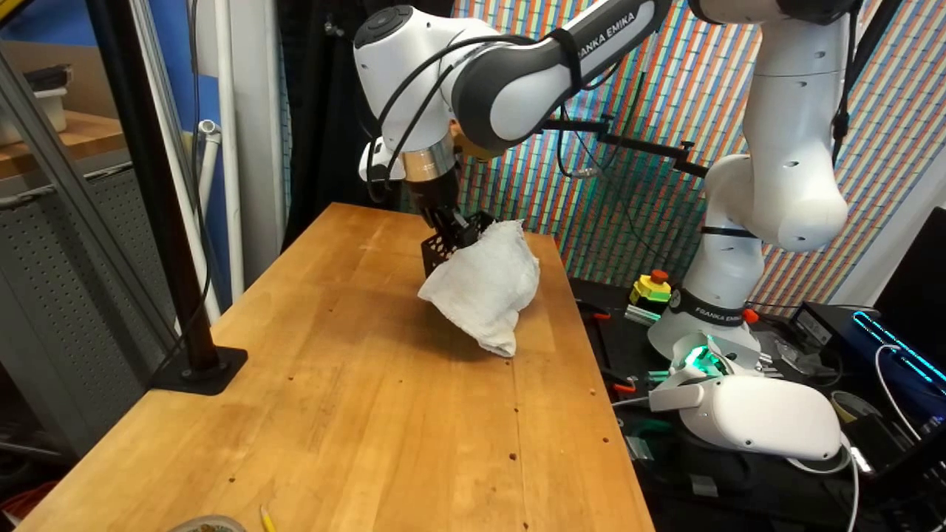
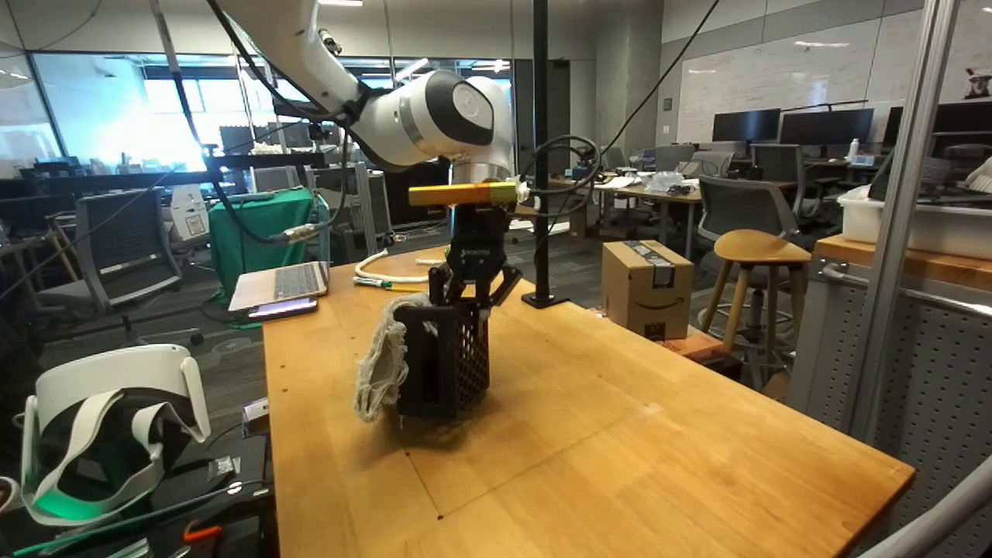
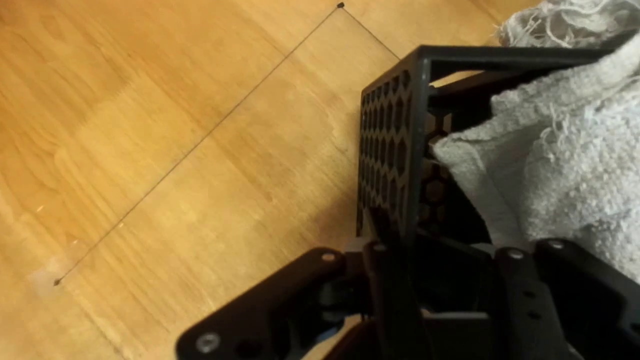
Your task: Pick up the white towel from from the table and put it in the small black basket.
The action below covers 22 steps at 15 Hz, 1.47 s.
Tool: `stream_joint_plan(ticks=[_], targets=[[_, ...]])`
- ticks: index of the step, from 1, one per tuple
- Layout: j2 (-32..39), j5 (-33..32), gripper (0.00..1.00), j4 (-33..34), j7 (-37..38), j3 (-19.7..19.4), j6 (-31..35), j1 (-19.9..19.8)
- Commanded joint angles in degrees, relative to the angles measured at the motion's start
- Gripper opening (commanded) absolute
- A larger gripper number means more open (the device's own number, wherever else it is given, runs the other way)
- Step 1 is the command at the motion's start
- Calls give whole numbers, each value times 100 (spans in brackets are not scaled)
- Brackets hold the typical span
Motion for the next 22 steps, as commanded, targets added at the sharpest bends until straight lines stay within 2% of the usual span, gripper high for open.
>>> stream_joint_plan(ticks=[1,4,9,10,11,16,19,20,22], targets=[[-209,918,6,-472,-746,-116,332,-450],[-494,1379,6,-882,-1082,-224,529,-694],[-1011,1689,7,-1520,-1378,-472,787,-882],[-1145,1716,14,-1628,-1393,-518,830,-890],[-1267,1746,35,-1731,-1400,-560,889,-889],[-2225,1856,72,-2098,-1375,-667,1286,-775],[-2934,2135,93,-2154,-1416,-749,1338,-676],[-3219,2245,99,-2216,-1476,-788,1336,-619],[-3849,2436,100,-2510,-1671,-873,1390,-445]])
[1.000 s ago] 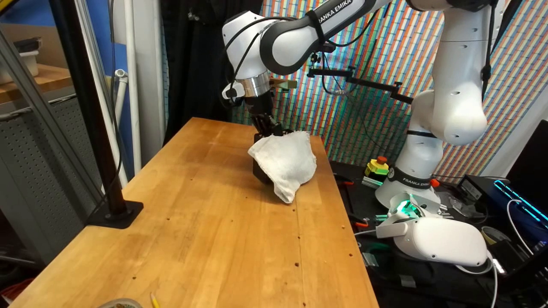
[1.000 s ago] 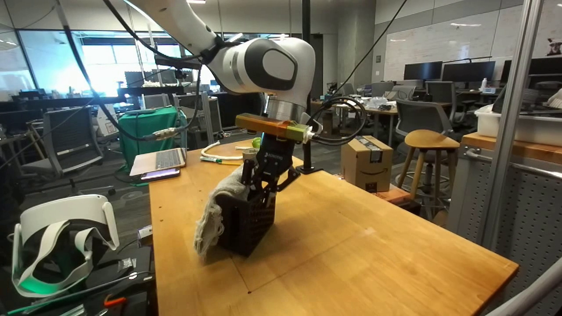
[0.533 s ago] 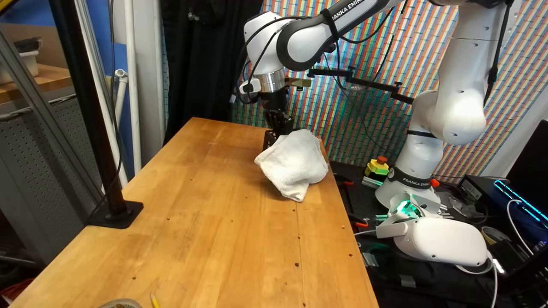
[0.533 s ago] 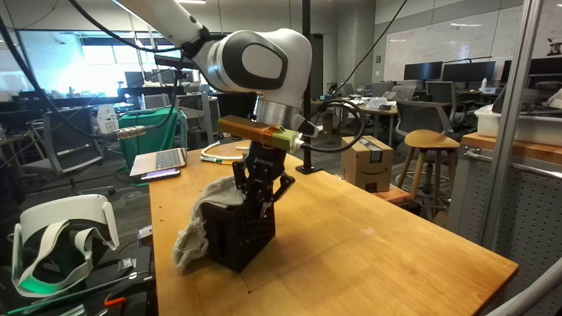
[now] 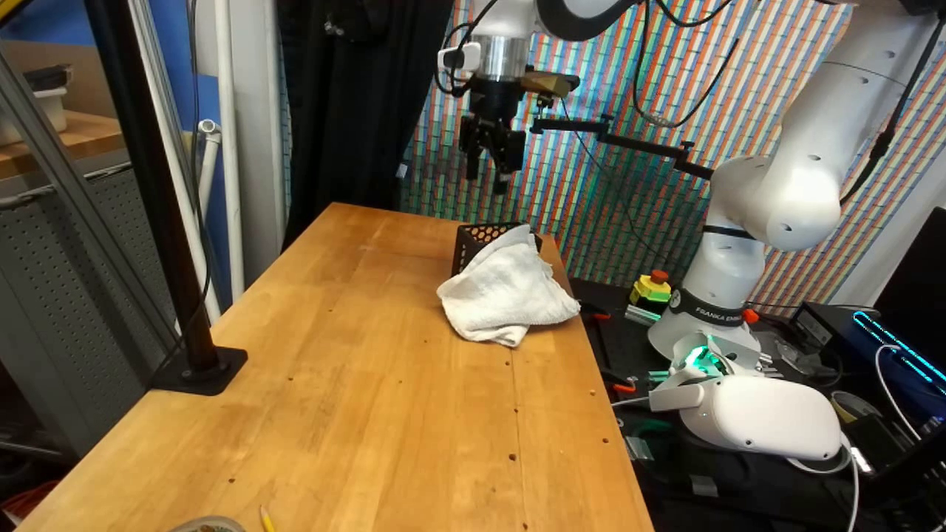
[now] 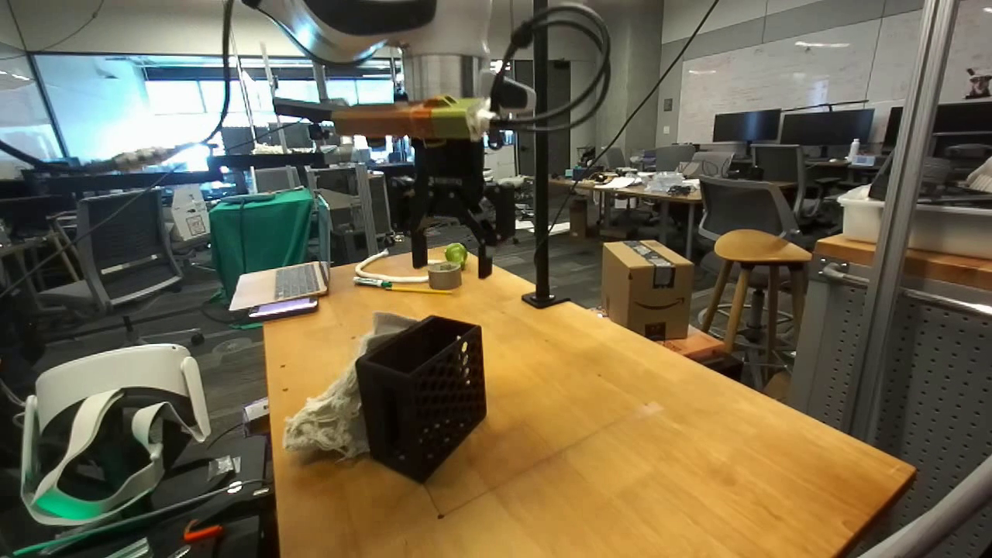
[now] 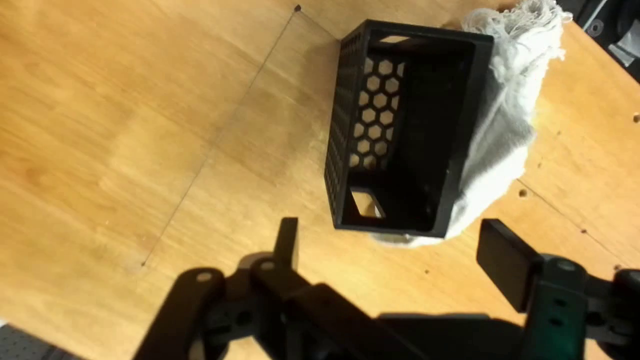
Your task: Pick up the white towel from from the table and put it in the small black basket.
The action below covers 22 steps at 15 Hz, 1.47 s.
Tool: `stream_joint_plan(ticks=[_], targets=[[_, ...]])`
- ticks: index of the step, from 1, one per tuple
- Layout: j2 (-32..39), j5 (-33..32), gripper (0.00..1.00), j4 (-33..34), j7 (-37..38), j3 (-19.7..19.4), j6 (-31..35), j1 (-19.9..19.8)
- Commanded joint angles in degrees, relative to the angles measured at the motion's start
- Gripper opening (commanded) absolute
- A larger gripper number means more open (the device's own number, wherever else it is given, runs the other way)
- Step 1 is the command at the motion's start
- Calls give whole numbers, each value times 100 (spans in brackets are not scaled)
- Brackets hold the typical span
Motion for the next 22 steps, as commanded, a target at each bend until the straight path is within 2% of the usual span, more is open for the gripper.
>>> stream_joint_plan(ticks=[1,6,9,11,12,14,17,20,22], targets=[[-1355,364,100,-769,-448,-254,207,394],[-2902,190,99,-2255,-989,-111,163,1240],[-3685,266,100,-3035,-1048,138,51,1959],[-3958,297,100,-3314,-1053,306,65,2469],[-3674,282,100,-2926,-1038,409,-47,2700],[-3674,281,100,-3028,-1117,569,202,3149],[-3316,109,100,-3011,-1291,736,790,3617],[-2674,-314,100,-3024,-1477,846,1614,3752],[-2155,-814,100,-3042,-1452,916,2238,3582]])
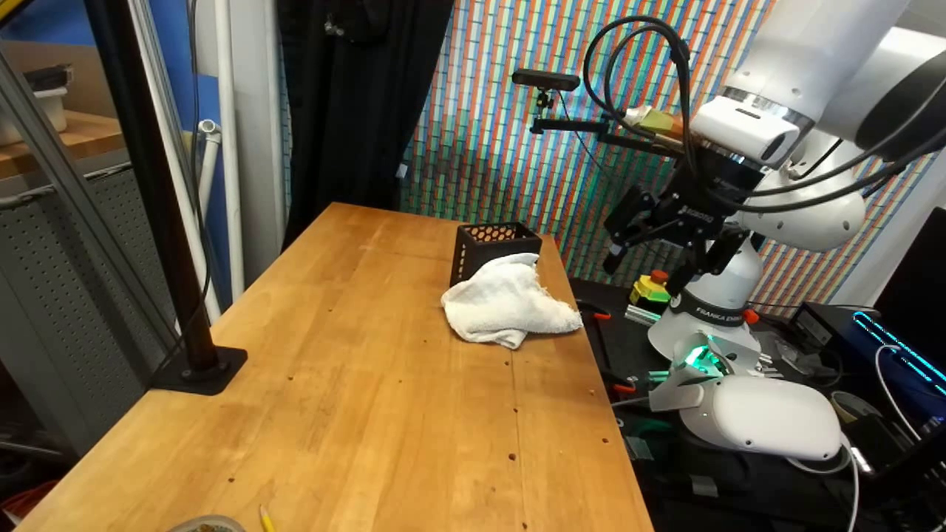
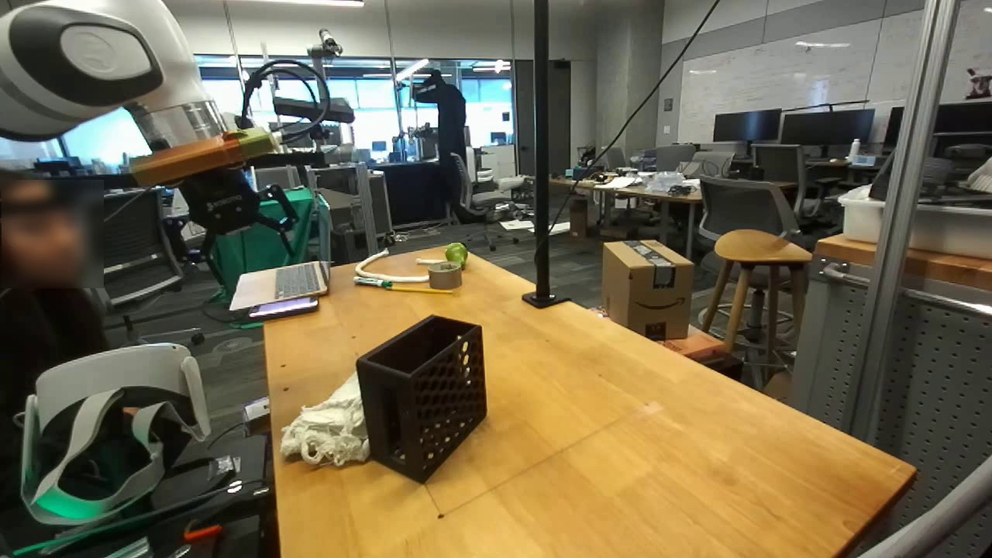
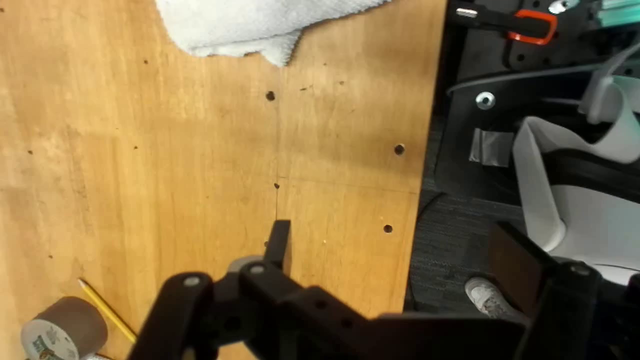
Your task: Pick up the white towel from from the table and put it in the small black basket.
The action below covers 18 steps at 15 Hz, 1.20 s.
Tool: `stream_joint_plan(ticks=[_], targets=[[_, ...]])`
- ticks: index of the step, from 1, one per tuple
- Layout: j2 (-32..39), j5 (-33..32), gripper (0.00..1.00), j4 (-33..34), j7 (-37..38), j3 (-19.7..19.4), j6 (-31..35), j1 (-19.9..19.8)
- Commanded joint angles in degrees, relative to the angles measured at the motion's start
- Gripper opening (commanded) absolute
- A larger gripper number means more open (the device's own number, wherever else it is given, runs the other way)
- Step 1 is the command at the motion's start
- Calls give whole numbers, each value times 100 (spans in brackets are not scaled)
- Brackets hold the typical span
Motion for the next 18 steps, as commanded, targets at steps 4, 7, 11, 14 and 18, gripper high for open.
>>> stream_joint_plan(ticks=[4,7,11,14,18], targets=[[1780,-1978,100,74,240,255,1774,-987],[2337,-3284,100,218,819,524,1930,-1874],[2788,-4463,100,438,1510,498,1540,-2299],[3041,-4790,100,505,1824,421,1228,-2290],[3344,-4335,100,599,1904,379,821,-2129]])
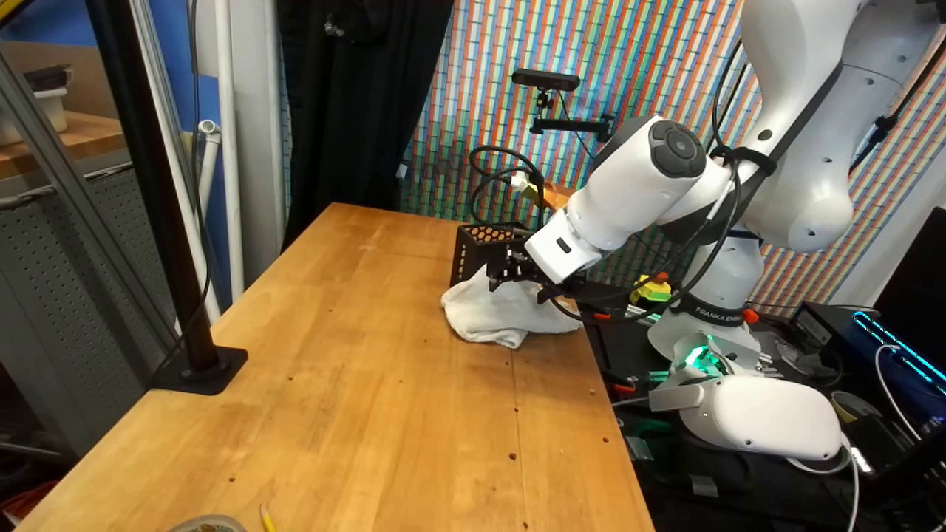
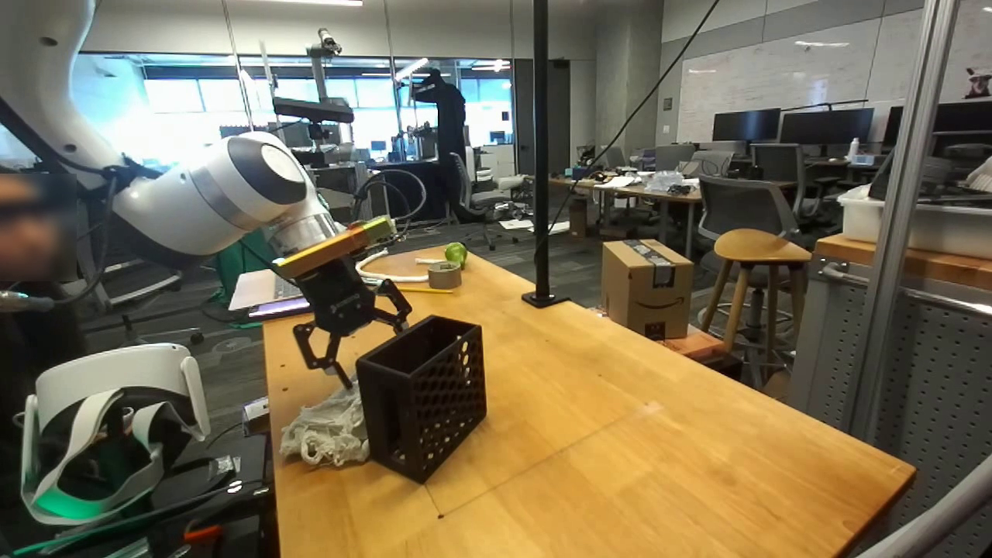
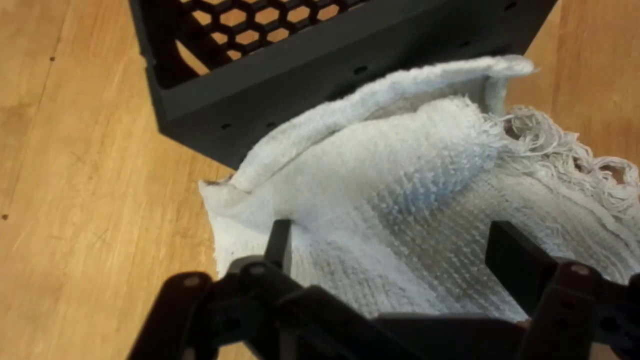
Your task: Pick up the white towel from from the table and put it in the small black basket.
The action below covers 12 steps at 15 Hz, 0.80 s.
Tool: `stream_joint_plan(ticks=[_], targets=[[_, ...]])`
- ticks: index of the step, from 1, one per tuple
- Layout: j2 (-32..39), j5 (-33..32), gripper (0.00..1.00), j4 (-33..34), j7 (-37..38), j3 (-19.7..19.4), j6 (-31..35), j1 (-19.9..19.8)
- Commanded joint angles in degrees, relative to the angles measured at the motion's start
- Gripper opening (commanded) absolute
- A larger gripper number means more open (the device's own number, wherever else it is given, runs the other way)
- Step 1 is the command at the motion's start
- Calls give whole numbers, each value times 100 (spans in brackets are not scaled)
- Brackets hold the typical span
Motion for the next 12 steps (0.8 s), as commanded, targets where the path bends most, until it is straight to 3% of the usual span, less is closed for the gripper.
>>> stream_joint_plan(ticks=[1,2,3,6,12], targets=[[361,476,100,270,113,-48,-378,186],[423,792,75,332,43,-51,-448,234],[459,1072,74,376,-20,-49,-505,264],[428,1674,49,471,-72,-41,-626,300],[-169,2229,6,268,-123,-170,-710,250]])
